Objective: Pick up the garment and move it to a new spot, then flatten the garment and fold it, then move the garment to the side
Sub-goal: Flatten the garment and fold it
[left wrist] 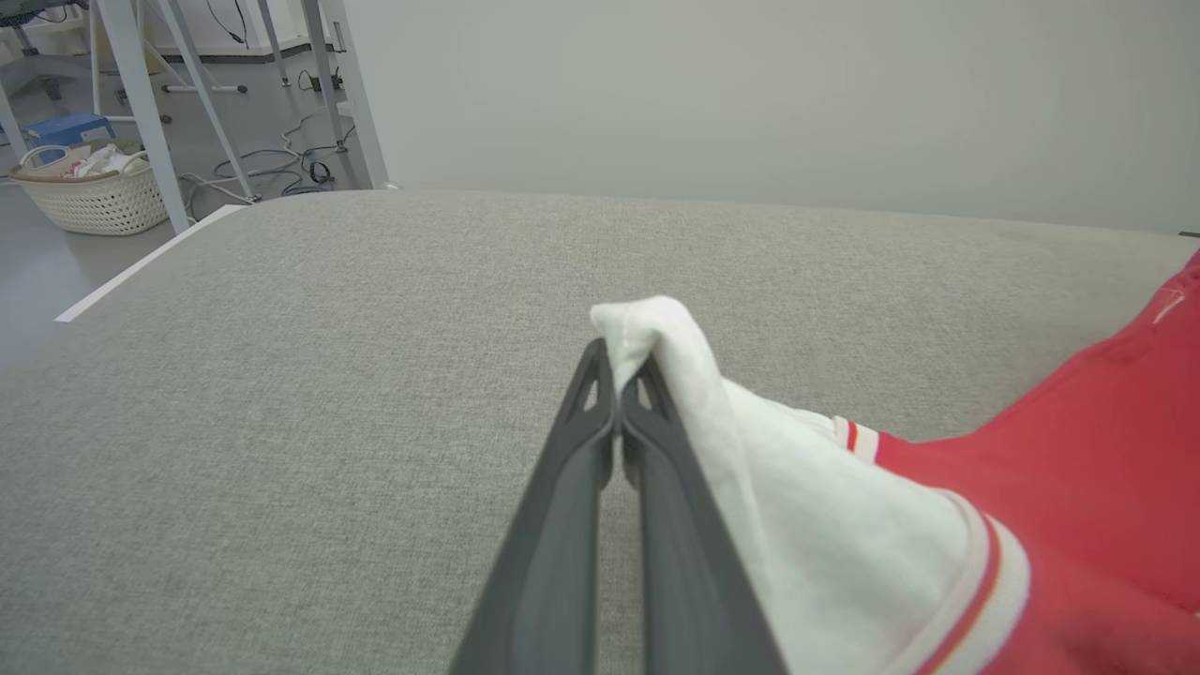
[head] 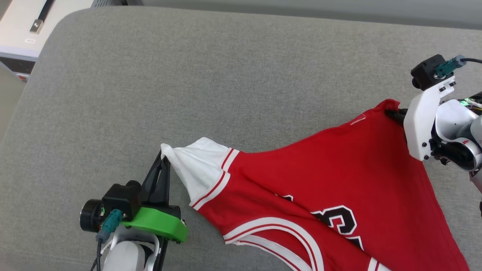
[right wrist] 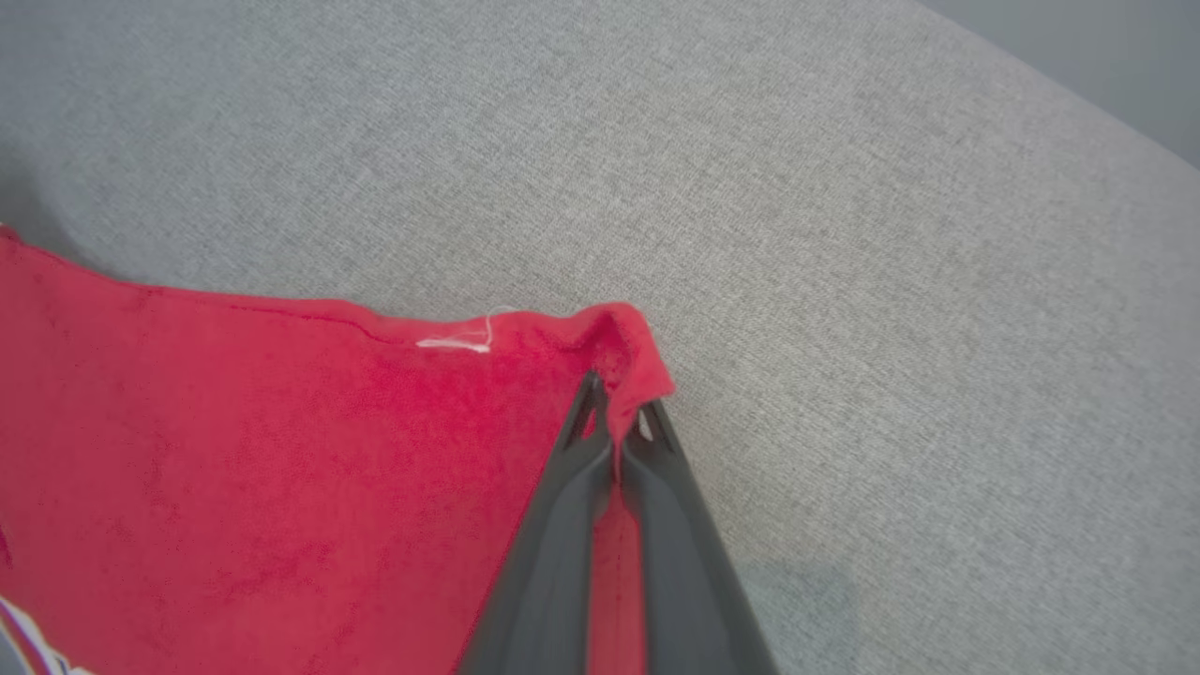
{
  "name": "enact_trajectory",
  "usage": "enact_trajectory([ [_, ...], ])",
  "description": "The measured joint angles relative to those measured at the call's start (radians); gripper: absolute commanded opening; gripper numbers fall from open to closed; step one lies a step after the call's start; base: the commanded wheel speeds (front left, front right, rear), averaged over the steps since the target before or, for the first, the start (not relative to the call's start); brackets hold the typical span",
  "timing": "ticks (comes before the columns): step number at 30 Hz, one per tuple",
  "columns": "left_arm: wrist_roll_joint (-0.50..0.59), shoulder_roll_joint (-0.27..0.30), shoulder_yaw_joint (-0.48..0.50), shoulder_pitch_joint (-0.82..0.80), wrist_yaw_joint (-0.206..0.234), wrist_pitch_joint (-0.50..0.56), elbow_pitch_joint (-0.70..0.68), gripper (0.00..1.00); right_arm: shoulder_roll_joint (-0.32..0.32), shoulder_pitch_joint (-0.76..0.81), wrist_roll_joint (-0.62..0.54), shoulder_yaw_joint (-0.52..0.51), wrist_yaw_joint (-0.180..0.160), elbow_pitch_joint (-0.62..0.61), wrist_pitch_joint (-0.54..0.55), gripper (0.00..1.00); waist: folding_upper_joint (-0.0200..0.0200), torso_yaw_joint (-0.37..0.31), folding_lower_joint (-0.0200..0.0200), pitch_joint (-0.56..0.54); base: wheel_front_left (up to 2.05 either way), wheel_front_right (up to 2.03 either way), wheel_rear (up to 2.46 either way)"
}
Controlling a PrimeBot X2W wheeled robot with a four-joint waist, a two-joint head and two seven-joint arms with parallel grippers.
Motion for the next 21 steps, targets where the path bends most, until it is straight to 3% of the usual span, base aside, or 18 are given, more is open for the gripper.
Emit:
enact_trajectory([
  [9, 0.007, 0.046, 0.014, -0.067, -0.010, 0.000, -0.069, 0.00, -0.019, 0.018, 0.018, -0.081, 0.000, -0.076, -0.171, 0.00, 0.0000, -0.048, 0.0000, -0.094, 0.00, 0.00, 0.00],
  [21, -0.014, 0.144, -0.002, -0.426, -0.017, 0.046, -0.155, 0.00, 0.001, -0.004, -0.022, -0.275, 0.000, -0.206, -0.293, 0.00, 0.0000, -0.128, -0.0001, -0.135, 0.00, 0.00, 0.00],
])
